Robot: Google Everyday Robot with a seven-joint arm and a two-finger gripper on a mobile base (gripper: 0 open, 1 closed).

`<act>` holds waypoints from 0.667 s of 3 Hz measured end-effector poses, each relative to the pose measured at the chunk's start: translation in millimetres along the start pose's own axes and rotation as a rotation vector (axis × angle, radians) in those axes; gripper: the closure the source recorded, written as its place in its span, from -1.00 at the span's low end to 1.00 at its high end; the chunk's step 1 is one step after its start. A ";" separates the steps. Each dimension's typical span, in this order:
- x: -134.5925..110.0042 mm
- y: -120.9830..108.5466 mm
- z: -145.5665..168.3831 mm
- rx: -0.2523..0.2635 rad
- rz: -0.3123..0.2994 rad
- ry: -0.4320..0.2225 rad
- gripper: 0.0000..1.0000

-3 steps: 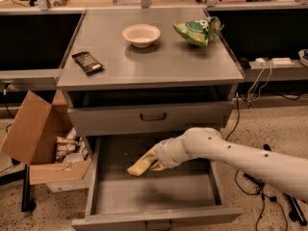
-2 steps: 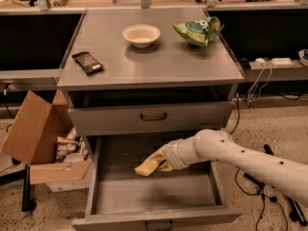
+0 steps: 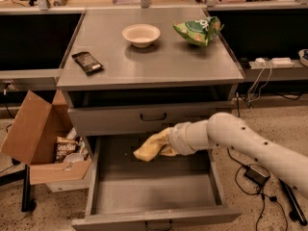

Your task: Pick sponge from middle drawer and place on counter

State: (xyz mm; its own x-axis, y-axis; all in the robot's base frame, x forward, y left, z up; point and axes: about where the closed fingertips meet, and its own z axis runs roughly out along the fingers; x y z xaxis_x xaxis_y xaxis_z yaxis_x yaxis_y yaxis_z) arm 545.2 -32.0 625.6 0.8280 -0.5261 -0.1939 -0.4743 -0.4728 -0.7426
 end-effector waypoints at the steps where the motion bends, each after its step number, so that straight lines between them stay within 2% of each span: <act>1: -10.9 -57.4 -49.2 0.096 -0.086 -0.003 1.00; 2: -16.7 -110.6 -98.2 0.208 -0.171 -0.014 1.00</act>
Offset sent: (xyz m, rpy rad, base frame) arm 0.0122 -0.0209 0.2168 0.1940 -0.3273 0.1076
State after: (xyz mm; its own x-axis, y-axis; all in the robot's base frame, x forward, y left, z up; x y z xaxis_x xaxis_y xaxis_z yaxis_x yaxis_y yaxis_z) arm 554.5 -40.4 773.9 0.8954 -0.4409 -0.0622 -0.2572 -0.3980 -0.8806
